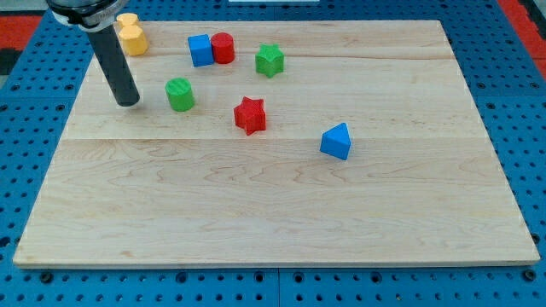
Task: Push the green circle towards the green star
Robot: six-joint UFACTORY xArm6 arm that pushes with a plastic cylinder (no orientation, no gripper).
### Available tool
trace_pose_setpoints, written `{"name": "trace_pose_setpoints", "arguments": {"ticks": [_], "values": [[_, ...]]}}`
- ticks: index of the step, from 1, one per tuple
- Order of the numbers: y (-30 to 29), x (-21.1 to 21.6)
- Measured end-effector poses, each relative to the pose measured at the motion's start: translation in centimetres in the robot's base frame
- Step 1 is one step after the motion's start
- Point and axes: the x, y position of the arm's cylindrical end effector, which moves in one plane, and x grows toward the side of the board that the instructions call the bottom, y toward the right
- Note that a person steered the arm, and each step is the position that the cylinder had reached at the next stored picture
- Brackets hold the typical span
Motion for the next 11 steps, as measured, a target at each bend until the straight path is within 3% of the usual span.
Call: {"name": "trace_pose_setpoints", "arguments": {"ticks": [5,11], "values": [[4.6,0.0],[13.1,-8.1]]}}
